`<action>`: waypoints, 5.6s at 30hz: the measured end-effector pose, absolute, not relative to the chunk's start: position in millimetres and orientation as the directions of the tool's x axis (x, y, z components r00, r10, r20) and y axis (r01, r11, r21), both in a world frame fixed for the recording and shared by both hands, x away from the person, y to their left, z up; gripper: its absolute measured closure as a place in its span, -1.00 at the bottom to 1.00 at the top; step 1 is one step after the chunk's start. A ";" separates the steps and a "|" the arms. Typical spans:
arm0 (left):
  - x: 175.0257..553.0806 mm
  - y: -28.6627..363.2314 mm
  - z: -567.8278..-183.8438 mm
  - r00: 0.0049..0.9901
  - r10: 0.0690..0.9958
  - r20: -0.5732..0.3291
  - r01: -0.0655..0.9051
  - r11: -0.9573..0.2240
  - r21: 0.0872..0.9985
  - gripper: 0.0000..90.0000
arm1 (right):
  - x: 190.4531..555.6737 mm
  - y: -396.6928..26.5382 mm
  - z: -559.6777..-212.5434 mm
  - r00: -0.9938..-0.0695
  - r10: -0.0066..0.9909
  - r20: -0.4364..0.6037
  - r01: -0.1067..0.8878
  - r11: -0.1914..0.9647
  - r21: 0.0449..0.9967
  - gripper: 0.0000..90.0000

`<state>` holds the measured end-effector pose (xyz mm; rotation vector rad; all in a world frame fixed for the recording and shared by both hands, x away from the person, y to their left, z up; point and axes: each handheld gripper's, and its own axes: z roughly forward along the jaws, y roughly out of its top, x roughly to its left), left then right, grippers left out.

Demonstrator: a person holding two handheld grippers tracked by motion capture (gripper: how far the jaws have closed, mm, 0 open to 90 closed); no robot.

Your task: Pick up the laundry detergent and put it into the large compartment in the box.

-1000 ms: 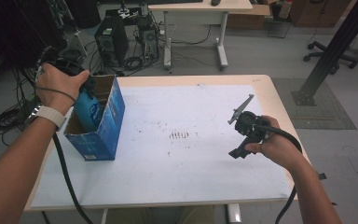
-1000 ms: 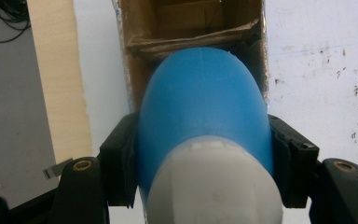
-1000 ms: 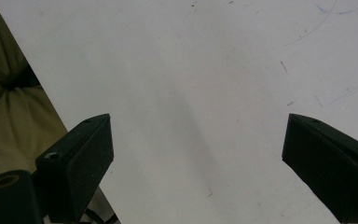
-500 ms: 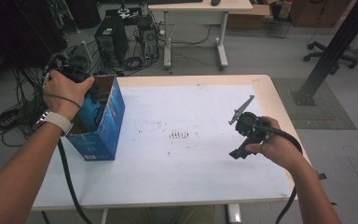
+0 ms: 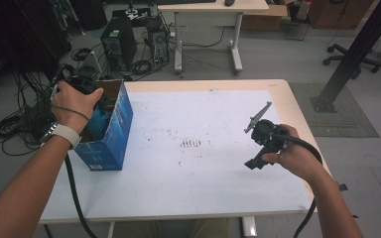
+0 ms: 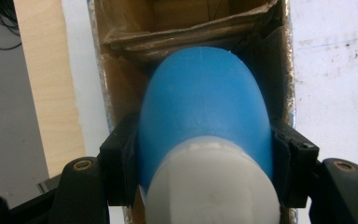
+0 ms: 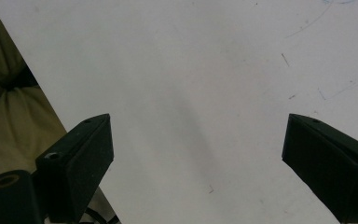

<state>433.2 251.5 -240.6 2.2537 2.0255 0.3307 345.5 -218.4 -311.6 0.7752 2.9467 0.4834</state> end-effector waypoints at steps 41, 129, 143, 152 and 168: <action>432.4 262.9 -276.5 0.090 0.992 0.084 0.971 -0.106 0.213 -0.17 | 348.2 -215.1 -317.0 -0.872 0.488 0.033 0.473 0.825 0.308 -0.80; 429.5 267.9 -263.2 0.132 0.991 0.030 0.965 -0.136 0.224 -0.64 | 341.9 -214.7 -317.5 -0.874 0.484 0.037 0.472 0.829 0.301 -0.80; 426.7 268.9 -251.0 0.142 0.988 0.061 0.958 -0.153 0.244 -0.77 | 340.5 -213.5 -314.8 -0.875 0.483 0.034 0.470 0.830 0.301 -0.80; 425.0 269.2 -239.8 0.173 0.984 0.040 0.951 -0.177 0.255 -0.79 | 340.5 -212.7 -313.2 -0.875 0.483 0.031 0.469 0.831 0.299 -0.80; 420.8 261.1 -215.5 0.223 0.974 0.047 0.929 -0.227 0.291 -0.78 | 339.3 -214.7 -311.2 -0.873 0.488 0.030 0.473 0.828 0.301 -0.80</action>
